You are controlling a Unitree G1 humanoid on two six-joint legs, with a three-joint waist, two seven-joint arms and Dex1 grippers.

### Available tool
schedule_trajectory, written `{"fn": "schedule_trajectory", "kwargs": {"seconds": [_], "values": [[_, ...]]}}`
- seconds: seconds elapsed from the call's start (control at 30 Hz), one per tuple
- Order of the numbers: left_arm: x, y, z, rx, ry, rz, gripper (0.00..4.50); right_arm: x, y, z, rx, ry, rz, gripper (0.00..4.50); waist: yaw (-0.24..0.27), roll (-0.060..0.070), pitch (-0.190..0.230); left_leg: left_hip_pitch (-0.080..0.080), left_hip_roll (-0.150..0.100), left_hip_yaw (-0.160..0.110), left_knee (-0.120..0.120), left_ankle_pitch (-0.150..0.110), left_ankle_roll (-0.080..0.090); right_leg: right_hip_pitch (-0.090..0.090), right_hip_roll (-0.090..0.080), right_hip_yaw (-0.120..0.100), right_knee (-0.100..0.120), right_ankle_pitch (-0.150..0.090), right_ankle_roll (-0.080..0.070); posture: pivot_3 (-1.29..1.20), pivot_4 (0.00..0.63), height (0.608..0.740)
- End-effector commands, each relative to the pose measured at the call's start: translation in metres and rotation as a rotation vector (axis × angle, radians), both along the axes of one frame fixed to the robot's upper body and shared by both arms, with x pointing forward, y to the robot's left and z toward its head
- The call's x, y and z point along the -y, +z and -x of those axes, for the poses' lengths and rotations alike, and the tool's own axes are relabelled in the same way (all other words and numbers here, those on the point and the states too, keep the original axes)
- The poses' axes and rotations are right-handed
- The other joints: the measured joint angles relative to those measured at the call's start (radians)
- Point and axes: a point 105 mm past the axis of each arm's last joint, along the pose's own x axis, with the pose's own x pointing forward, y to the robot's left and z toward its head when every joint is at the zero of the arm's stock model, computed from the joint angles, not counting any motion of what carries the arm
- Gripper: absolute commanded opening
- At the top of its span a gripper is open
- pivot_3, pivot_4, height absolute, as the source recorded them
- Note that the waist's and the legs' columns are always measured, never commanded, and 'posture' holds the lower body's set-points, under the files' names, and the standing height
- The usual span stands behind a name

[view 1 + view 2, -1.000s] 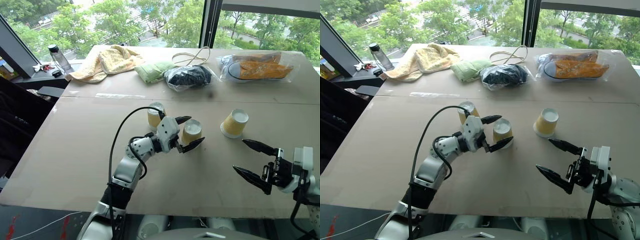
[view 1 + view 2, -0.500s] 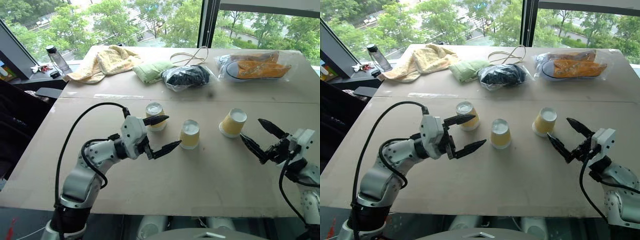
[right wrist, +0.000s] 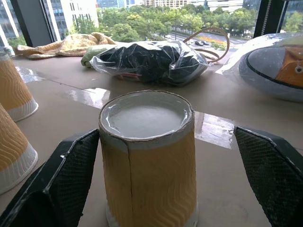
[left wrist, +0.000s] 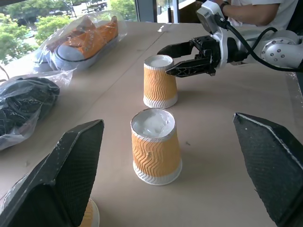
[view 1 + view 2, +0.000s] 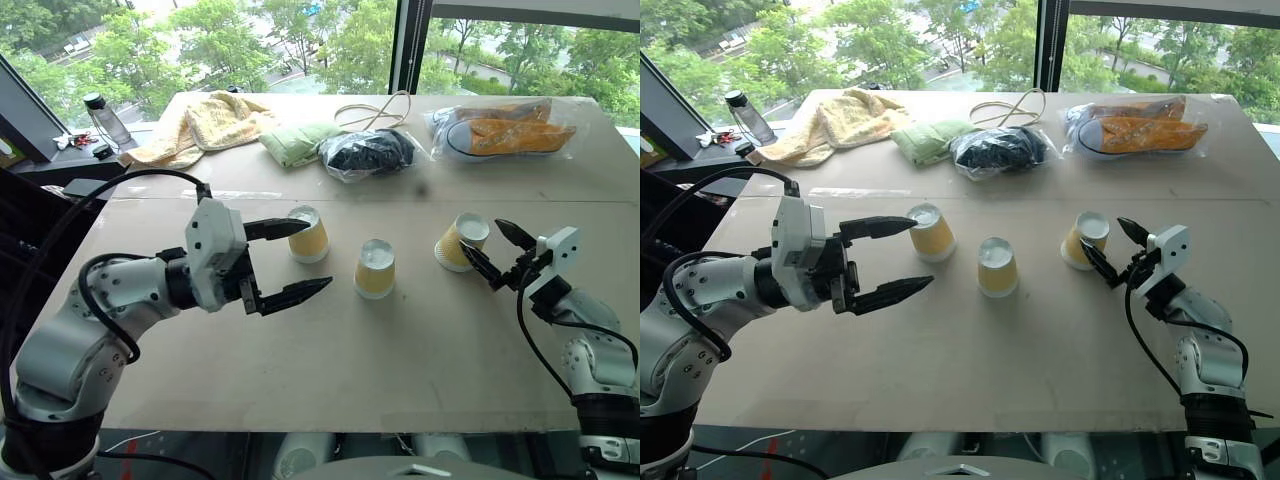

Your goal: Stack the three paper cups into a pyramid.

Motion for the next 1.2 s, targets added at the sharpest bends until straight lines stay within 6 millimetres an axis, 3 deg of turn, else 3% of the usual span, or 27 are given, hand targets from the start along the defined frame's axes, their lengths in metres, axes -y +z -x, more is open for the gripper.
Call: {"fn": "schedule_trajectory", "kwargs": {"seconds": [0.03, 0.47, 0.57, 0.67, 0.7, 1.2], "values": [[0.002, 0.017, 0.007, 0.054, -0.028, 0.02, 4.48, -0.004, 0.007, -0.003, 0.03, 0.03, -0.005, 4.5, 0.0, 0.0, 0.0, 0.0, 0.0, 0.0, 0.0, 0.0, 0.0, 0.0, 0.0, 0.0, 0.0, 0.0, 0.0, 0.0, 0.15, 0.74], [0.005, 0.015, 0.007, 0.054, -0.04, 0.021, 4.48, -0.024, 0.012, -0.008, 0.052, 0.107, -0.027, 4.5, -0.001, 0.001, 0.001, 0.0, 0.0, 0.0, 0.0, 0.0, 0.0, 0.0, 0.0, 0.0, 0.0, 0.0, 0.0, 0.0, 0.15, 0.74], [0.005, 0.015, 0.007, 0.057, -0.039, 0.024, 4.5, -0.023, 0.013, -0.008, 0.056, 0.111, -0.029, 3.69, 0.0, 0.001, 0.001, 0.0, 0.0, 0.0, 0.0, 0.0, 0.0, 0.0, 0.0, 0.0, 0.0, 0.0, 0.0, 0.0, 0.15, 0.74], [0.005, 0.016, 0.007, 0.06, -0.039, 0.028, 4.5, -0.023, 0.013, -0.008, 0.057, 0.115, -0.024, 2.33, -0.001, 0.001, 0.001, 0.0, 0.0, 0.0, -0.001, 0.0, 0.0, 0.0, 0.0, 0.0, 0.0, 0.0, 0.0, 0.0, 0.15, 0.74], [0.005, 0.016, 0.007, 0.059, -0.04, 0.029, 4.5, -0.023, 0.012, -0.007, 0.058, 0.117, -0.022, 2.21, -0.001, 0.001, 0.001, 0.0, 0.0, 0.0, -0.001, 0.0, 0.0, 0.0, 0.0, 0.0, 0.0, 0.0, 0.0, 0.0, 0.15, 0.74], [0.003, 0.012, 0.009, 0.037, -0.044, 0.048, 4.5, -0.054, 0.005, 0.032, -0.01, 0.329, 0.029, 2.21, -0.001, 0.001, 0.001, 0.0, 0.0, 0.0, -0.001, 0.0, 0.0, 0.0, -0.001, 0.001, 0.0, 0.0, -0.001, 0.0, 0.15, 0.74]]}}
